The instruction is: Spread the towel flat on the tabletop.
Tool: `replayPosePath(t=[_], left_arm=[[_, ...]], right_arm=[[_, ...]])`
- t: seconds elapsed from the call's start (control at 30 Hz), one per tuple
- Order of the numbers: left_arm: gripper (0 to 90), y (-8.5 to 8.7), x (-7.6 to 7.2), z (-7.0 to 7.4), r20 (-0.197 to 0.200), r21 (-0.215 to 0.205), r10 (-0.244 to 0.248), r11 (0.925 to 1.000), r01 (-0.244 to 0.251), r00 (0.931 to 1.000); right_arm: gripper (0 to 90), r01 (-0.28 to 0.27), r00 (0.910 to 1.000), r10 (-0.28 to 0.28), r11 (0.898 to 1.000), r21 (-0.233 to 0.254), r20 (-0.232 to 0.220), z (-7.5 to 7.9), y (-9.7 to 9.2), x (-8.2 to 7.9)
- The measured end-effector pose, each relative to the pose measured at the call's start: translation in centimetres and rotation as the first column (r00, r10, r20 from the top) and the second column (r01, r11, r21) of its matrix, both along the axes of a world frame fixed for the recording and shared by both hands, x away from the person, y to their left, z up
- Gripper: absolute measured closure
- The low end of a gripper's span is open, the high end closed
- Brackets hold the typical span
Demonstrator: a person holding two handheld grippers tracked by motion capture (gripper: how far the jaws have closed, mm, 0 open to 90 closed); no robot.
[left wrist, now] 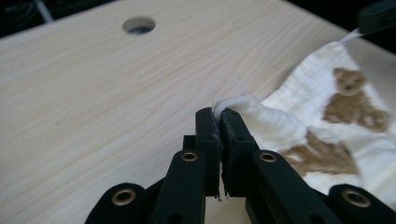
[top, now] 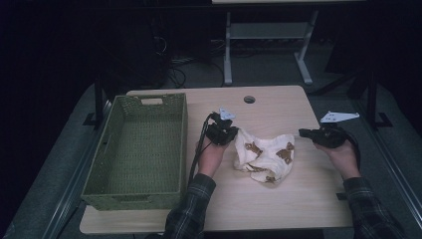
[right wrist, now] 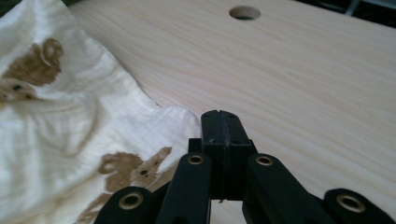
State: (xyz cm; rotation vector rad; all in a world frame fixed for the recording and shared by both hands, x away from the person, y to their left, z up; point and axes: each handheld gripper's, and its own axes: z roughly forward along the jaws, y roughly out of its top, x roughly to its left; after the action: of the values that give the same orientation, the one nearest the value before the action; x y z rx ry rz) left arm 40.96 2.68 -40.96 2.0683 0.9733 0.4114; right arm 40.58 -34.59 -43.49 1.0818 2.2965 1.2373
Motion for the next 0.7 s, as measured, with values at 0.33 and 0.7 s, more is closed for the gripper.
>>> replayPosePath(t=[0.33,0.7], left_arm=[[86.0,1.2,2.5,-3.0,-0.041,0.14,0.117,0.9839,-0.11,0.9923],[59.6,0.8,1.8,-2.2,-0.061,0.054,0.056,0.9972,-0.052,0.9966]], right_arm=[[90.0,0.084,0.9958,-0.086,0.995,-0.061,-0.031,-1.8,-1.1,2.0],[67.1,0.03,0.9982,-0.029,0.999,0.017,-0.053,-1.5,-1.1,1.4]])
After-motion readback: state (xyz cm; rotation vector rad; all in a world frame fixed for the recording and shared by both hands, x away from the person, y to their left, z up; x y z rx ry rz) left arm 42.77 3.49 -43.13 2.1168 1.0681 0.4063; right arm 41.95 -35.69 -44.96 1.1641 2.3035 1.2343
